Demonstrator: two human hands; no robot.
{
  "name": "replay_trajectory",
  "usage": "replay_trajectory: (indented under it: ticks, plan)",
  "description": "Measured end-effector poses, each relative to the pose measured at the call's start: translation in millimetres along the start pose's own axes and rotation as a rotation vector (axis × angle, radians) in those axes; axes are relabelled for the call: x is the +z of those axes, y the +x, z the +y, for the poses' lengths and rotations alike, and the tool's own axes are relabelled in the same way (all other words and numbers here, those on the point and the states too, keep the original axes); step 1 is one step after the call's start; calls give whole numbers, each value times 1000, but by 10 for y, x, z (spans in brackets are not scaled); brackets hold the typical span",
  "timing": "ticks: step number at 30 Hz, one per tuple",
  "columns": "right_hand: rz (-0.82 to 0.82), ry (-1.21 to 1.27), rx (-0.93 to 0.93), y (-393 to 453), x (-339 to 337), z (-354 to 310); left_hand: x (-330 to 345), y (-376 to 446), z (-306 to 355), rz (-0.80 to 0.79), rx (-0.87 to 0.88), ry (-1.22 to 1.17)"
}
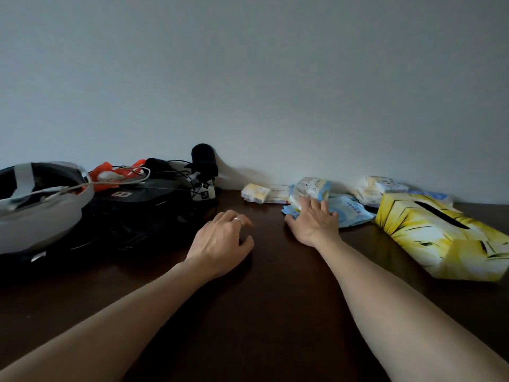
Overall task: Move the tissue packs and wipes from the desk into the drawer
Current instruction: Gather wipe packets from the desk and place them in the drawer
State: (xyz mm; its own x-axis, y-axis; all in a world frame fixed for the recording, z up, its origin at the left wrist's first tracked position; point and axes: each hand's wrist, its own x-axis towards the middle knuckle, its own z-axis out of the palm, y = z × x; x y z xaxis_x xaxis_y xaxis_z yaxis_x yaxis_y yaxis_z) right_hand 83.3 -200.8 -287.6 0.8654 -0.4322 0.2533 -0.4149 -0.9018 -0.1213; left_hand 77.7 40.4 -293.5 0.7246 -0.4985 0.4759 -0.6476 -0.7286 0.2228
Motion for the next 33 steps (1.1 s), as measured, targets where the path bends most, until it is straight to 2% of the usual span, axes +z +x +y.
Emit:
replay_trajectory:
  ticks: [3, 9, 13, 16, 20, 24, 27, 30, 33]
  plan:
    - [45, 7, 59, -31, 15, -18, 97, 373, 22, -7, -85, -8]
    - [99, 25, 96, -38, 52, 11, 424, 1214, 58, -31, -118, 40]
    - [68, 25, 103, 37, 72, 26, 729, 1600, -58, -175, -251, 31]
    - [-9, 116, 128, 143, 58, 67, 914, 1666, -119, -129, -253, -2]
    - [-4, 185, 116, 186, 71, 146, 926, 1582, -56, -66, -198, 80]
    - [58, 92, 50, 118, 61, 83, 790, 1293, 24, -64, -158, 159]
    - [40, 16, 0, -12, -26, 60, 592, 953, 103, -100, -141, 112]
    - [-20, 49, -33, -282, -175, 75, 332, 544, 161, -181, -141, 19]
    - [-11, 79, -82, -692, -342, 101, 64, 145, 255, -154, -116, 59]
